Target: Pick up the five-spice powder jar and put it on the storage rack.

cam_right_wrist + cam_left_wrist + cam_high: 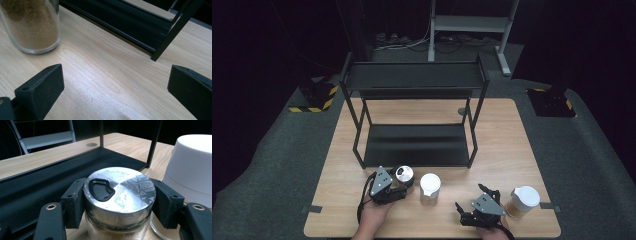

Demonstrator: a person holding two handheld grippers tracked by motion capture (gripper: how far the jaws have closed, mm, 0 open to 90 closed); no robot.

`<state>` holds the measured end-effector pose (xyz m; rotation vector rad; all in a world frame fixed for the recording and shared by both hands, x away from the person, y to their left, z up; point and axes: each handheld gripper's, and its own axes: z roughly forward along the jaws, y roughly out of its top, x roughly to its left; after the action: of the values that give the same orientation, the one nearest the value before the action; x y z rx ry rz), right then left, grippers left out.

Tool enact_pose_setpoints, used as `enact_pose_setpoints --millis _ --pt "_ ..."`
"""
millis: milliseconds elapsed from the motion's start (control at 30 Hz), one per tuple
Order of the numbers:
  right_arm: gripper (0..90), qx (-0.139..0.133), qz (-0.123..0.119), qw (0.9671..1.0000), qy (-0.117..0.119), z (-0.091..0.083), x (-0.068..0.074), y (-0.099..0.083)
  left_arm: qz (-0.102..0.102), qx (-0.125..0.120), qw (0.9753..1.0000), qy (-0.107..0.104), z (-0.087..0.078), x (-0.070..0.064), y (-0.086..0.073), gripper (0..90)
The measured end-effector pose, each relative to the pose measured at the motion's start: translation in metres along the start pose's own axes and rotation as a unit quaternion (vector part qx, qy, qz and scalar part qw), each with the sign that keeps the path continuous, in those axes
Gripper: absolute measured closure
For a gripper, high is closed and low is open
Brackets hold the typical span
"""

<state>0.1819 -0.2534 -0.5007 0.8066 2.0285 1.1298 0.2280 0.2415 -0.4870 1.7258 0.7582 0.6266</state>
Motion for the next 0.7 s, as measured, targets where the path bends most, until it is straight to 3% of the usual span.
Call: enact_pose_setpoints --millis 233,700 --pt "0.0 0.000 0.000 1.0000 0.000 0.000 0.000 0.000 -0.013 -0.004 0.9999 0.003 -0.002 0.001 -0.001 35.1" --pt "0.0 0.001 0.002 1.0000 0.001 0.000 0.000 0.000 -0.011 -0.008 0.9994 0.031 -0.019 0.004 0.003 35.1"
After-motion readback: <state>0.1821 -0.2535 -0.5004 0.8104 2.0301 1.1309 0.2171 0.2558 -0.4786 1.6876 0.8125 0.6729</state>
